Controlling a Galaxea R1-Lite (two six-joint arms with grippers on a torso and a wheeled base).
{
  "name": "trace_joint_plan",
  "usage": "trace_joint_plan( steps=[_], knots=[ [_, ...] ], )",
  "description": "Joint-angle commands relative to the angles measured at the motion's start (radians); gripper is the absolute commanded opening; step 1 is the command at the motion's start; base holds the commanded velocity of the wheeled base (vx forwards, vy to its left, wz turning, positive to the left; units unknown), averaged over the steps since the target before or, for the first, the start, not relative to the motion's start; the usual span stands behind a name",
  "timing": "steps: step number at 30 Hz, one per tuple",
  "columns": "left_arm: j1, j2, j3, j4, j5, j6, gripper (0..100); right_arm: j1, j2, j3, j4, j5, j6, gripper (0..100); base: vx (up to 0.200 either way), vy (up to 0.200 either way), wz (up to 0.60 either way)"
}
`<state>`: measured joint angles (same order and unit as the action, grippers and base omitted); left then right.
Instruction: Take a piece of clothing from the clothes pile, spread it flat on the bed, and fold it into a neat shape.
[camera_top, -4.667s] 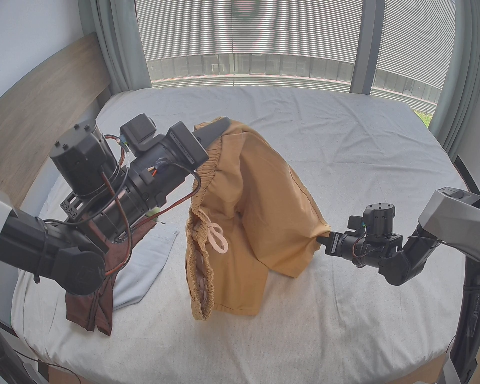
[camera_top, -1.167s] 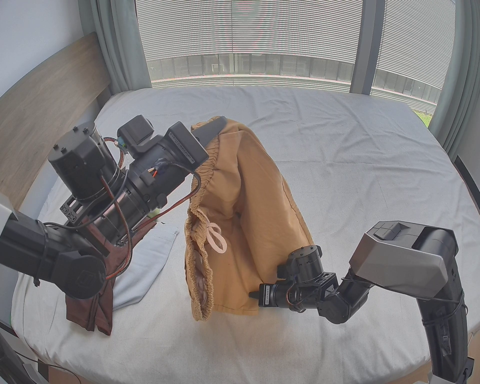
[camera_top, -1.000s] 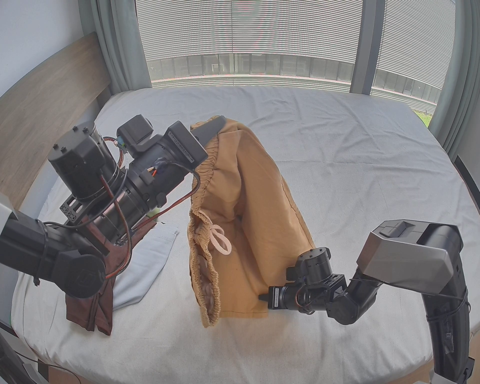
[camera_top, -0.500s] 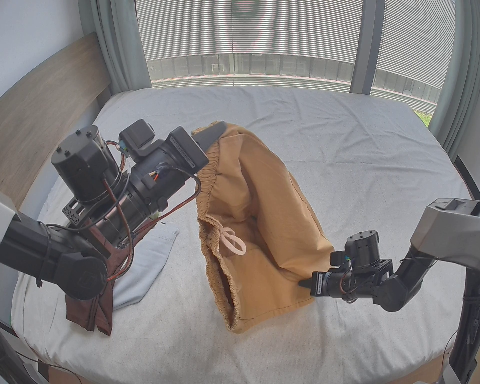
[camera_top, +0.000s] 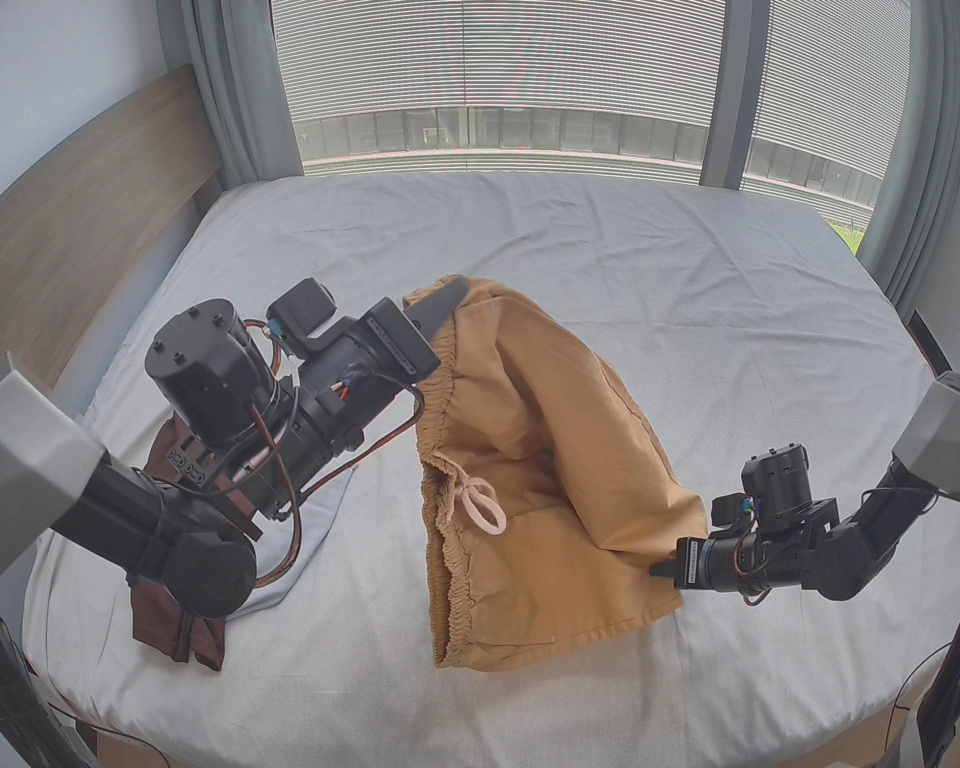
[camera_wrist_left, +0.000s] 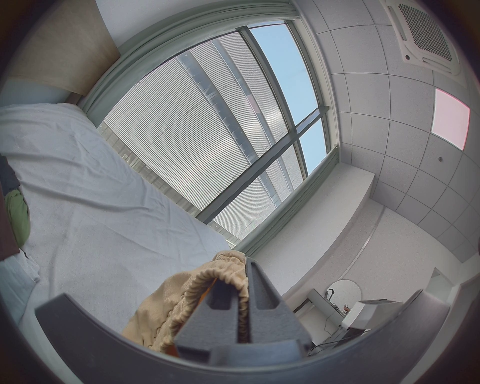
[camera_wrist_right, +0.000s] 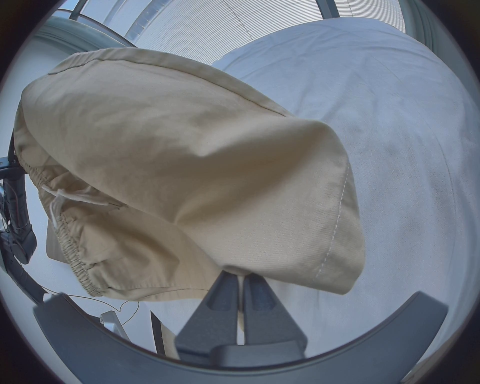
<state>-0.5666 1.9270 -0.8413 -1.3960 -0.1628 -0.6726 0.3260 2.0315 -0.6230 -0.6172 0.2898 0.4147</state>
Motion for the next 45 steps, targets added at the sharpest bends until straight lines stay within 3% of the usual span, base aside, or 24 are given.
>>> trace_joint_plan(
  steps=[1, 10, 24, 25, 30, 45],
  knots=[
    [-0.001, 0.038, 0.019, -0.009, 0.0, 0.001, 0, -0.007, -0.037, 0.003, 0.021, -0.008, -0.001, 0, 0.0, 0.0, 0.0],
    [0.007, 0.115, 0.082, -0.136, 0.005, 0.002, 0, 0.007, 0.021, 0.0, 0.03, -0.05, -0.019, 0, 0.0, 0.0, 0.0],
    [0.054, 0.116, 0.11, -0.147, 0.017, 0.025, 0, 0.061, 0.058, 0.019, 0.028, -0.05, -0.037, 0, 0.0, 0.0, 0.0],
    [0.056, 0.118, 0.11, -0.147, 0.017, 0.031, 0, 0.068, 0.058, 0.019, 0.03, -0.05, -0.037, 100, 0.0, 0.0, 0.0],
    [0.076, 0.109, 0.108, -0.147, 0.017, 0.042, 0, 0.071, 0.069, 0.019, 0.019, -0.123, -0.036, 100, 0.0, 0.0, 0.0],
    [0.148, 0.095, 0.114, -0.147, 0.011, 0.051, 0, 0.087, 0.061, 0.089, 0.007, -0.124, -0.07, 100, 0.0, 0.0, 0.0]
  ],
)
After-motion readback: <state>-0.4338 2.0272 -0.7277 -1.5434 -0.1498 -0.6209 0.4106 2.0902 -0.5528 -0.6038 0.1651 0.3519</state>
